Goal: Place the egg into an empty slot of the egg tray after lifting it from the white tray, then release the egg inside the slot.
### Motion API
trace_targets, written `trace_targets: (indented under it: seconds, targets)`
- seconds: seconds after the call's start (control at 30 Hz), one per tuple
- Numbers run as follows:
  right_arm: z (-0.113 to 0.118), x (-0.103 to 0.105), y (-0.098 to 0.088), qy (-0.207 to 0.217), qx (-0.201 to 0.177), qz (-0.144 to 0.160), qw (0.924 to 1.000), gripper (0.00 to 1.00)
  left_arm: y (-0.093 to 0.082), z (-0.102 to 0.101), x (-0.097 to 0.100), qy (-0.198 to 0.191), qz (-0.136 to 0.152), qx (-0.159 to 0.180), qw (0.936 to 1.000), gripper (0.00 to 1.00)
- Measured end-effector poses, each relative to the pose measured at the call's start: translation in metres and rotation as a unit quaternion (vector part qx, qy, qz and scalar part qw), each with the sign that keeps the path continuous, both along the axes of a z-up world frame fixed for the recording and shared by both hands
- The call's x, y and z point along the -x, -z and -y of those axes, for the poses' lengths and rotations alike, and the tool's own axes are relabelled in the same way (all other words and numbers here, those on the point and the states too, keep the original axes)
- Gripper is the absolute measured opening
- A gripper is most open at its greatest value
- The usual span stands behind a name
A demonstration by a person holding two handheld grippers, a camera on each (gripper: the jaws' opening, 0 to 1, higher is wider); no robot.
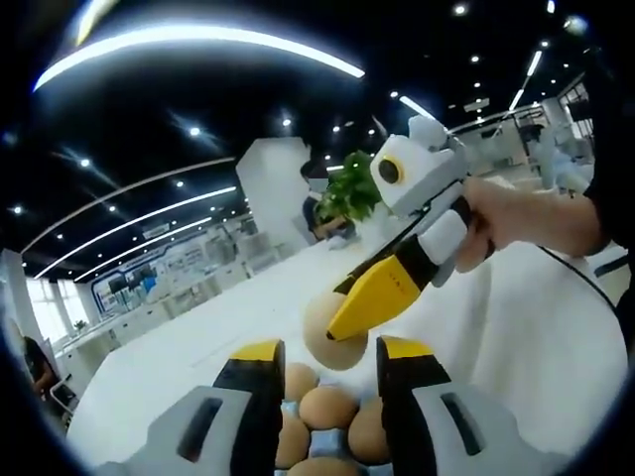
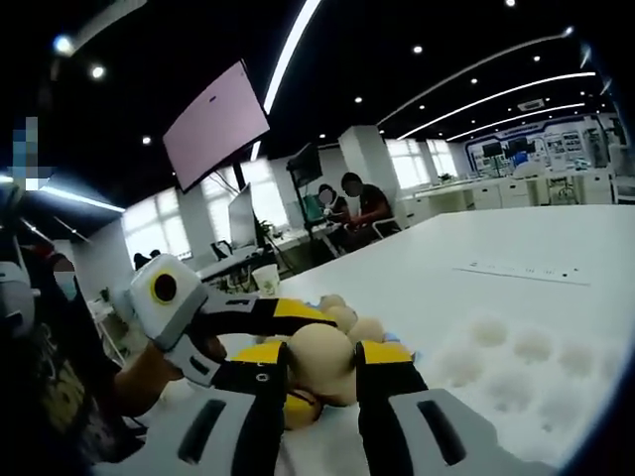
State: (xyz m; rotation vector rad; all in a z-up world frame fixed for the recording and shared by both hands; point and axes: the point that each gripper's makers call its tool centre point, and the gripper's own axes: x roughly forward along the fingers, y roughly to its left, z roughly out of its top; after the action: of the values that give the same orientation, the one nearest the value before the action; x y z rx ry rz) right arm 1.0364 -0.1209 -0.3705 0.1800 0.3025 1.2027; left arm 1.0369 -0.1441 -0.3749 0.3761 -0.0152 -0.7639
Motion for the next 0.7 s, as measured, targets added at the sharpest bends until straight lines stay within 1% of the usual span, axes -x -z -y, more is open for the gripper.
trace_targets:
  seconds: [0.07, 0.2, 0.23, 0.3, 0.4, 0.5, 0.57, 0.7]
  targets:
    - [0.000, -0.004, 0.000, -0.002, -0.005, -0.006, 1.0000, 0.28, -0.001, 0.000, 0.000, 0.002, 0.004, -0.002, 1.0000, 0.35]
    - [-0.001, -0.002, 0.000, -0.011, -0.012, -0.016, 0.9997, 0.28, 0.000, 0.002, 0.000, 0.012, 0.005, -0.006, 0.9999, 0.30]
    - [-0.002, -0.001, 0.000, -0.012, -0.014, -0.018, 0.9997, 0.28, 0.001, 0.004, 0.001, 0.017, 0.003, -0.007, 0.9998, 0.29]
    - [-0.002, -0.002, 0.000, -0.012, -0.013, -0.017, 0.9997, 0.28, 0.002, 0.003, -0.001, 0.013, 0.007, -0.012, 0.9998, 0.29]
    - [-0.003, -0.002, 0.002, -0.017, -0.012, -0.018, 0.9996, 0.28, 0.003, -0.003, -0.005, 0.016, 0.000, -0.006, 0.9999, 0.28]
    - [-0.003, -0.004, 0.002, -0.019, -0.015, -0.020, 0.9995, 0.29, 0.004, -0.004, -0.006, 0.017, 0.002, -0.011, 0.9998, 0.28]
    - [-0.003, -0.005, 0.000, -0.022, -0.012, -0.003, 0.9997, 0.29, 0.003, -0.005, -0.008, 0.017, 0.007, -0.015, 0.9997, 0.28]
    - [-0.003, -0.006, -0.001, -0.026, -0.011, 0.006, 0.9996, 0.29, 0.001, -0.009, -0.011, 0.018, 0.004, -0.006, 0.9998, 0.28]
